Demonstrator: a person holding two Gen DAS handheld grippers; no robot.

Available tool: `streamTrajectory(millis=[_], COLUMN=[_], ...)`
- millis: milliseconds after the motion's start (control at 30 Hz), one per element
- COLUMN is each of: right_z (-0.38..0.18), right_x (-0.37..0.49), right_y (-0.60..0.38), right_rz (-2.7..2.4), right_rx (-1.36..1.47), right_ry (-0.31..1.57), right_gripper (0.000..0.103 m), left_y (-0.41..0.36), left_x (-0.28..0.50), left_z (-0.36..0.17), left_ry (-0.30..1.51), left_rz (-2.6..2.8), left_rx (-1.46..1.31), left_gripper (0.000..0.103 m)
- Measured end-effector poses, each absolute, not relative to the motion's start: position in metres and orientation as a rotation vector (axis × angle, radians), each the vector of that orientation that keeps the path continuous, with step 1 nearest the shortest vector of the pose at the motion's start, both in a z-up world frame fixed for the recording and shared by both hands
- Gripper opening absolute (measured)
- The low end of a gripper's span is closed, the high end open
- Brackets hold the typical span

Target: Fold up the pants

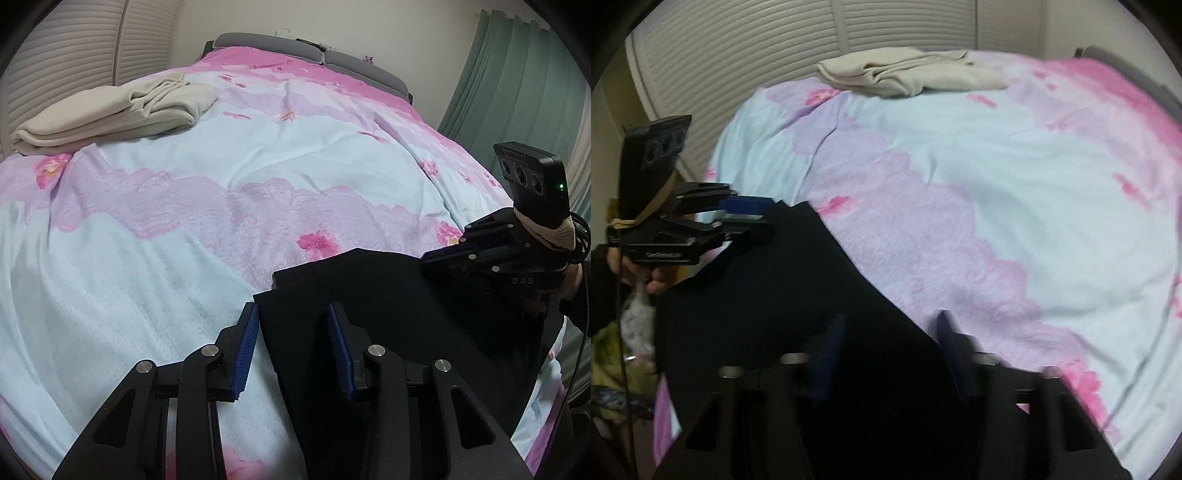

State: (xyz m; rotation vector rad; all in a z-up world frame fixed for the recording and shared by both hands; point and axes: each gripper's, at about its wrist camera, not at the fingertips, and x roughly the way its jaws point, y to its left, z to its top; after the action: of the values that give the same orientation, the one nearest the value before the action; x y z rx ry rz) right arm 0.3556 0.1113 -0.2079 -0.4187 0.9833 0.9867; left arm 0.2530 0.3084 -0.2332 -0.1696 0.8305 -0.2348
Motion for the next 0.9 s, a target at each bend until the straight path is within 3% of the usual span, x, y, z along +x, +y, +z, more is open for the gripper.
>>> streamTrajectory(millis=[467, 900], right_z=[-0.183, -0.205], right_x=[0.338, 0.325], right_y=[0.079, 0.092], right_rz=[0.983, 0.941], right_rx=[-0.412, -0.446], right_ry=[0.895, 0.907], right_gripper=[0.002, 0.002], left_y=[0.292, 0.303], left_x=[0.265, 0.251], left_z=[-0.225, -0.213], left_ry=[0.809, 0.812], left_rz=[-0.235, -0.177], left_rx=[-0.120, -0.108], left_gripper=[0.038, 0.038])
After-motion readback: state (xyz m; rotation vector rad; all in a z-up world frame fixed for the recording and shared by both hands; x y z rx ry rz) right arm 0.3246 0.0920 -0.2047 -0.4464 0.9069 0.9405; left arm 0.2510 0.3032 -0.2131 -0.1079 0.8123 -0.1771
